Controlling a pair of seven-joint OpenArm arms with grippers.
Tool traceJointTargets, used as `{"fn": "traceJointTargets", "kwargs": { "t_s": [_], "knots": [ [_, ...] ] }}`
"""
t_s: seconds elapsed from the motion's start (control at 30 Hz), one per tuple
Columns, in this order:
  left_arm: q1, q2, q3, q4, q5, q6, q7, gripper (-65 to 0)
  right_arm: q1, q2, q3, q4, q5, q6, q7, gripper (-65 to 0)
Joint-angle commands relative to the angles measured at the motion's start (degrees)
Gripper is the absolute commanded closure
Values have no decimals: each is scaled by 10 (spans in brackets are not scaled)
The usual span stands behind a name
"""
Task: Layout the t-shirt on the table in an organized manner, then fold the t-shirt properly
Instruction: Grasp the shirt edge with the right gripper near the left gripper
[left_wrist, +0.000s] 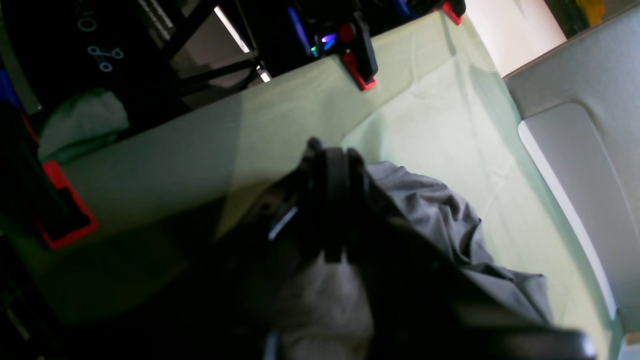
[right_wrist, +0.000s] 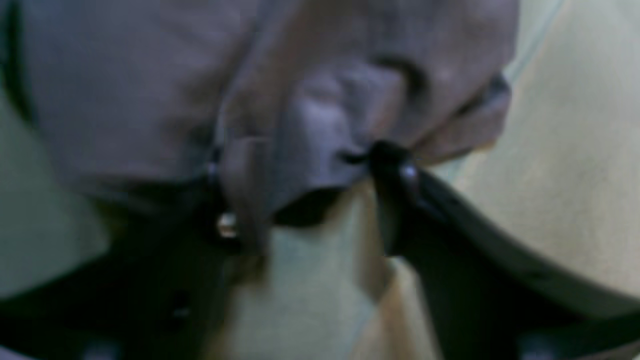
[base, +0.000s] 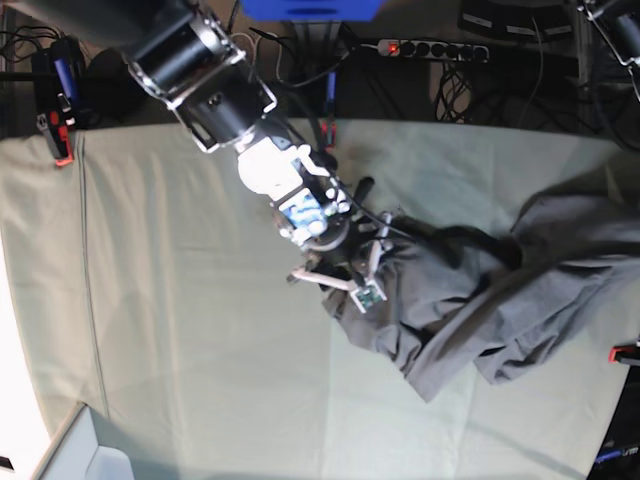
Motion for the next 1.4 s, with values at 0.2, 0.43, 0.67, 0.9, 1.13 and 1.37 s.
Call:
{"fn": "traceJointTargets", "kwargs": {
  "t_s": [0.2,0.43,0.67,0.9,1.13,1.37],
  "knots": [
    [-27,-19,-2,12,-7,-3,-16,-1,11,20,69,71,-2,0,-14,0],
    [-55,-31,2,85,-10,-3,52,-1,-100,87,158,394,-2,2,-76,0],
    [-58,-29,34,106,-7,-3,61,-1,-226,136,224,555,-2,2,-87,0],
    [-78,-18,93,17,-8,-3,59,-1,-309,149,259,610,-2,2,-86,0],
    [-172,-4,181,-77,-7,-1,63,-14,-255,150,264,553,-2,2,-88,0],
    [-196,-1,223,-101,-12,-3,63,-409,-211,150,264,488,-2,2,-88,0]
  ]
}}
